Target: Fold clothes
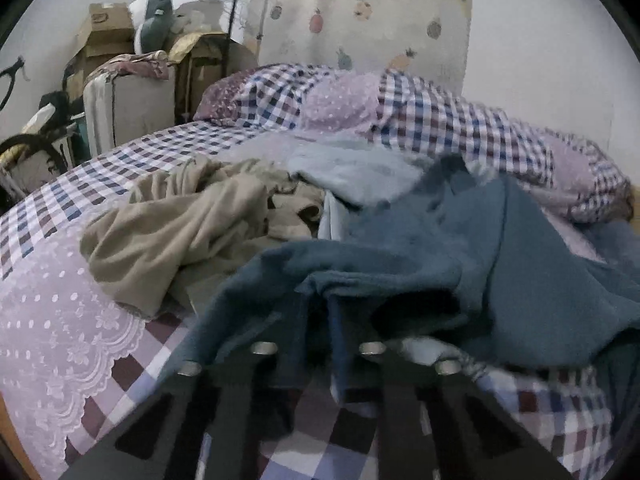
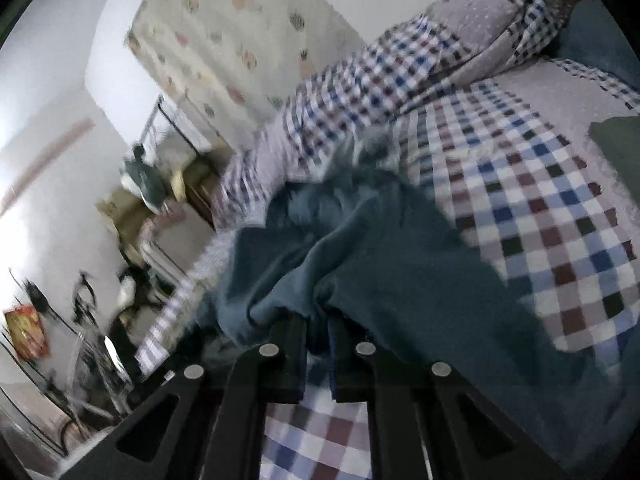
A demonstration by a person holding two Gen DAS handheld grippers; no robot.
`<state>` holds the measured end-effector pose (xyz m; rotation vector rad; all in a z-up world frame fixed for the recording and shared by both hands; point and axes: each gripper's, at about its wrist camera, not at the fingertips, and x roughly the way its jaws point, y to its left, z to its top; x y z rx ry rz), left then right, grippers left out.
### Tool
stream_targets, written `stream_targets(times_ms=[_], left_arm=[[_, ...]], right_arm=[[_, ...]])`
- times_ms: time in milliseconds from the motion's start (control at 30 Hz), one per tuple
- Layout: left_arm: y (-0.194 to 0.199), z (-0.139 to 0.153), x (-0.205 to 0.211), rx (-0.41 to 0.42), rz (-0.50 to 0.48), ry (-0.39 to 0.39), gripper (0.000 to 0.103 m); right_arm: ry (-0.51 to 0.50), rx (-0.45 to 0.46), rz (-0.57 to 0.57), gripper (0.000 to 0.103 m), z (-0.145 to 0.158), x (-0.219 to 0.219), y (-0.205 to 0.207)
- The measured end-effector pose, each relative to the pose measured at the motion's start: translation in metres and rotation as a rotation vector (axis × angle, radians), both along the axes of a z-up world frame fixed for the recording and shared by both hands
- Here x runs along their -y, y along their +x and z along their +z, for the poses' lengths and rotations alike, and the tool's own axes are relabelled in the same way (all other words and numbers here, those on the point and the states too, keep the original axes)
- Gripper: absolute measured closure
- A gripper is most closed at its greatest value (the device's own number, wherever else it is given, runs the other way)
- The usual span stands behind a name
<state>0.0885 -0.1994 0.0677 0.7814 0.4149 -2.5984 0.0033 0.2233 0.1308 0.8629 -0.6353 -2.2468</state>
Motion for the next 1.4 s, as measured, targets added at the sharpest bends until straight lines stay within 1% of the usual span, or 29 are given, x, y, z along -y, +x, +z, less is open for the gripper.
stream_targets(times_ms=[67, 100, 133, 200, 300, 333, 367, 400, 433, 467, 533, 567, 633, 667, 733, 800, 867, 900, 933, 967, 1000, 1067, 1100, 1233, 1333, 1400], left_arm=[[0.004, 0.006, 0.005, -0.052, 0.013, 0.022, 0.103], [0.005, 0.01, 0.006, -0.076, 0.015, 0.024, 0.103], [0.006, 0.013, 0.007, -0.1, 0.017, 0.026, 0.103], [0.009, 0.02, 0.01, -0.145, 0.022, 0.028, 0.103], [0.01, 0.024, 0.009, -0.163, 0.046, 0.001, 0.103], [0.01, 0.026, 0.011, -0.17, 0.051, 0.005, 0.103], [0.011, 0.027, 0.014, -0.179, 0.058, 0.008, 0.103], [0.013, 0.029, 0.018, -0.191, 0.071, 0.005, 0.103], [0.017, 0.032, 0.022, -0.206, 0.084, -0.002, 0.103], [0.021, 0.035, 0.026, -0.222, 0.098, -0.009, 0.103], [0.034, 0.044, 0.04, -0.27, 0.144, -0.021, 0.103], [0.04, 0.048, 0.047, -0.294, 0.168, -0.026, 0.103], [0.055, 0.056, 0.064, -0.337, 0.222, -0.016, 0.103], [0.058, 0.055, 0.072, -0.338, 0.23, 0.009, 0.103], [0.06, 0.049, 0.082, -0.33, 0.232, 0.057, 0.103], [0.052, 0.042, 0.08, -0.284, 0.188, 0.084, 0.103], [0.044, 0.035, 0.077, -0.238, 0.145, 0.111, 0.103], [0.04, 0.032, 0.075, -0.215, 0.123, 0.125, 0.101], [0.036, 0.028, 0.074, -0.192, 0.101, 0.138, 0.096], [0.032, 0.025, 0.073, -0.169, 0.079, 0.151, 0.081], [0.029, 0.022, 0.071, -0.148, 0.055, 0.164, 0.074], [0.026, 0.021, 0.068, -0.137, -0.013, 0.181, 0.045], [0.023, 0.02, 0.068, -0.123, -0.056, 0.197, 0.042], [0.023, 0.015, 0.075, -0.112, -0.172, 0.288, 0.041], [0.023, 0.016, 0.069, -0.087, -0.236, 0.272, 0.041], [0.02, 0.014, 0.059, -0.027, -0.247, 0.19, 0.041]], right_arm=[[-0.055, 0.001, -0.057, 0.096, 0.004, -0.021, -0.003], [-0.076, 0.023, -0.094, 0.096, -0.001, -0.033, -0.008], [-0.066, 0.05, -0.127, 0.093, -0.008, -0.04, -0.013], [0.046, 0.107, -0.17, 0.092, -0.023, -0.04, -0.022], [0.245, 0.125, -0.184, 0.09, -0.029, -0.023, -0.021], [0.311, 0.131, -0.188, 0.088, -0.031, -0.017, -0.021], [0.37, 0.122, -0.197, 0.086, -0.03, -0.013, -0.019], [0.411, 0.089, -0.212, 0.072, -0.025, -0.011, -0.013], [0.439, 0.054, -0.229, 0.053, -0.02, -0.009, -0.006], [0.463, 0.021, -0.246, 0.049, -0.014, -0.008, 0.002], [0.482, -0.024, -0.26, 0.048, -0.009, -0.004, 0.017], [0.481, -0.045, -0.247, 0.048, -0.007, 0.002, 0.025], [0.477, -0.07, -0.155, 0.048, -0.012, 0.026, 0.039], [0.478, -0.078, -0.104, 0.048, -0.015, 0.04, 0.044], [0.516, -0.095, -0.02, 0.048, -0.025, 0.069, 0.051], [0.602, -0.136, 0.052, 0.048, -0.04, 0.105, 0.059], [0.66, -0.173, 0.086, 0.048, -0.049, 0.129, 0.064], [0.688, -0.199, 0.096, 0.048, -0.053, 0.141, 0.065], [0.713, -0.224, 0.099, 0.048, -0.057, 0.15, 0.066], [0.738, -0.249, 0.102, 0.048, -0.06, 0.16, 0.066], [0.754, -0.264, 0.104, 0.048, -0.063, 0.167, 0.067], [0.74, -0.248, 0.097, 0.048, -0.071, 0.172, 0.065], [0.727, -0.237, 0.091, 0.048, -0.075, 0.173, 0.063], [0.674, -0.203, 0.067, 0.047, -0.084, 0.169, 0.059], [0.651, -0.197, 0.056, 0.046, -0.087, 0.165, 0.058], [0.647, -0.195, 0.057, 0.044, -0.088, 0.164, 0.058]])
